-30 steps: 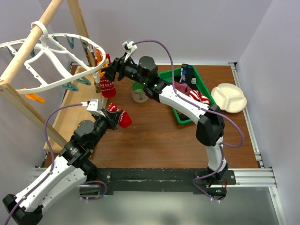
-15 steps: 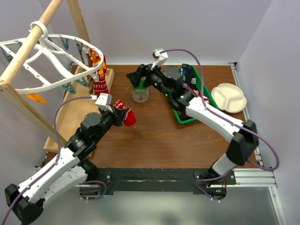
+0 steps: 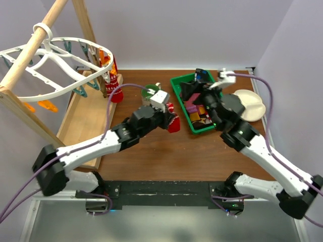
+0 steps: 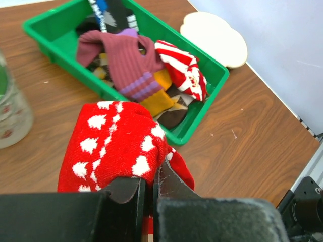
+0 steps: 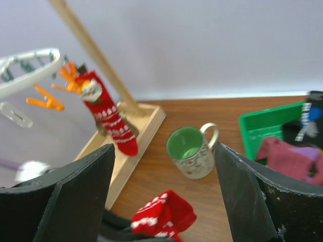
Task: Remove the socks clipped to the hanger
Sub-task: Place the sock in the bin.
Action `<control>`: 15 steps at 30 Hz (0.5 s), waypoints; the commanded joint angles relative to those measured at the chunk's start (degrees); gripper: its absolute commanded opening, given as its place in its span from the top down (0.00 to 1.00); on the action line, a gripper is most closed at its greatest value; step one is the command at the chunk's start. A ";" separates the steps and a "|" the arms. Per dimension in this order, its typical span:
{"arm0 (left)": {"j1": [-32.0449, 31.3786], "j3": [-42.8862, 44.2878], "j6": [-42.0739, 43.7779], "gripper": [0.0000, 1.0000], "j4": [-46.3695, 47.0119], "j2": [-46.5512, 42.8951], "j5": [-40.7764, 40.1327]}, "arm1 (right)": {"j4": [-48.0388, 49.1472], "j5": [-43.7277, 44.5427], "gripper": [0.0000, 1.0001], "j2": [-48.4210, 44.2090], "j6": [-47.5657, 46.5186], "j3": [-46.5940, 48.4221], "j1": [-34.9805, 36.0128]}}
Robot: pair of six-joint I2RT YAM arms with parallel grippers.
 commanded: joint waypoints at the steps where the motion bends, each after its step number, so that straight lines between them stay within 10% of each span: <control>1: -1.08 9.15 0.96 1.00 9.77 10.55 3.99 | -2.80 11.78 0.15 -9.47 -0.75 -2.48 0.06; 15: 1.55 41.66 7.47 1.00 15.23 43.00 7.06 | -9.92 14.61 0.15 -17.84 -1.98 -2.49 -0.02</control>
